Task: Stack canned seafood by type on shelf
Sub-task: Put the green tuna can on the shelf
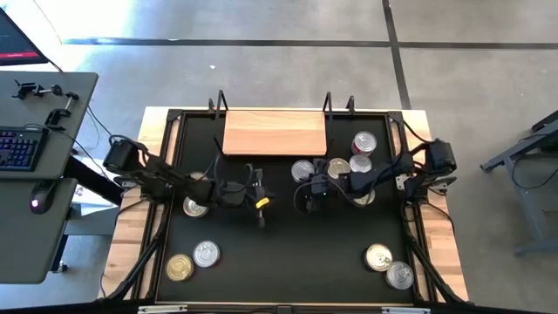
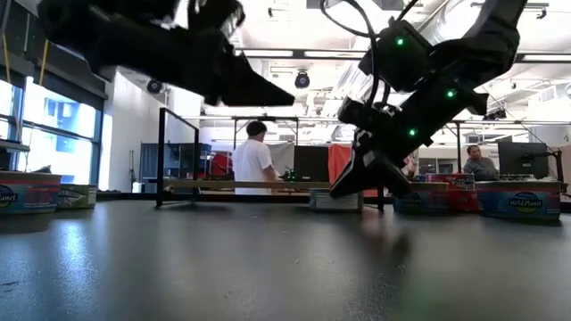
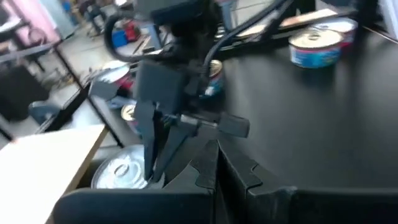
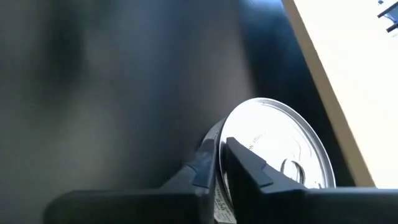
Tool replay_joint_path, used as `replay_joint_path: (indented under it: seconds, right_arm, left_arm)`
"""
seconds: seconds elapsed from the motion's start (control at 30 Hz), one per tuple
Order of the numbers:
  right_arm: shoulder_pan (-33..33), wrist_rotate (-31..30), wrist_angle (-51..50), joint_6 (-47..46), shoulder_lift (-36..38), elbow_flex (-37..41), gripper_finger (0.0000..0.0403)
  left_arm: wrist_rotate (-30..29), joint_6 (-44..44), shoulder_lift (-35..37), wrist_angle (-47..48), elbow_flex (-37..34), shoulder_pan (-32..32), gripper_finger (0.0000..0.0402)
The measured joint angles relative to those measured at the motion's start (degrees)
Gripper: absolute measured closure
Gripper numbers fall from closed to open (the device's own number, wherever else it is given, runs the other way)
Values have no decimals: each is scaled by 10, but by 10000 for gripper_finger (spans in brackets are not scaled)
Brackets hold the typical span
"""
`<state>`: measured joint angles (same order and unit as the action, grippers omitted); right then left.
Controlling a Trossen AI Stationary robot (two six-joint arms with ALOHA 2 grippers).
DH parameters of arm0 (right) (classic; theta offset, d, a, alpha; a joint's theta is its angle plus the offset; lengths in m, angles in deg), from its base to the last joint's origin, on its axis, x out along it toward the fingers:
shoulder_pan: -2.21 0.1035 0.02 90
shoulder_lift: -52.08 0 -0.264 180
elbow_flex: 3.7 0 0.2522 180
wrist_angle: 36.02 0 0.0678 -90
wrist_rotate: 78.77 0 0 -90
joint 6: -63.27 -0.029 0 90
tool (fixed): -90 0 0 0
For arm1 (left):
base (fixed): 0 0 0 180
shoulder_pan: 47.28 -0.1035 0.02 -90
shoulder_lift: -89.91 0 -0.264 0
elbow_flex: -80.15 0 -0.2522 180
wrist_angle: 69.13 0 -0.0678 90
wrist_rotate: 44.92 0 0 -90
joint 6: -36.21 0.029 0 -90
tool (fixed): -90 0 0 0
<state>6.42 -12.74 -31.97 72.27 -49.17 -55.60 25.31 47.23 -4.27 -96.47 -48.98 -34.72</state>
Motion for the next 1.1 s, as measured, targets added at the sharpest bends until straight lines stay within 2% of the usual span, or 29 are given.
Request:
replay_joint_path:
  seconds: [0.1, 0.27, 0.37, 0.57, 0.8, 1.1]
  right_arm:
    - [19, 10, 33, -25, -2, 1, 398]
    - [39, 38, 59, -35, -3, 2, 401]
    - [47, 55, 76, -56, -3, 3, 401]
    - [73, 65, 100, -57, -5, 4, 402]
    - [78, 60, 168, -73, -5, 4, 403]
    - [66, 56, 183, -102, -4, 4, 403]
  left_arm:
    - [-2, 41, 16, 17, 3, 12, 402]
    - [-62, 35, 27, 43, 3, 9, 398]
    - [-63, 56, 27, 82, 3, 9, 384]
    - [10, 58, 20, 134, 3, -19, 333]
    - [68, 177, -21, 110, 3, -37, 277]
    - [53, 289, -72, 71, 3, -36, 203]
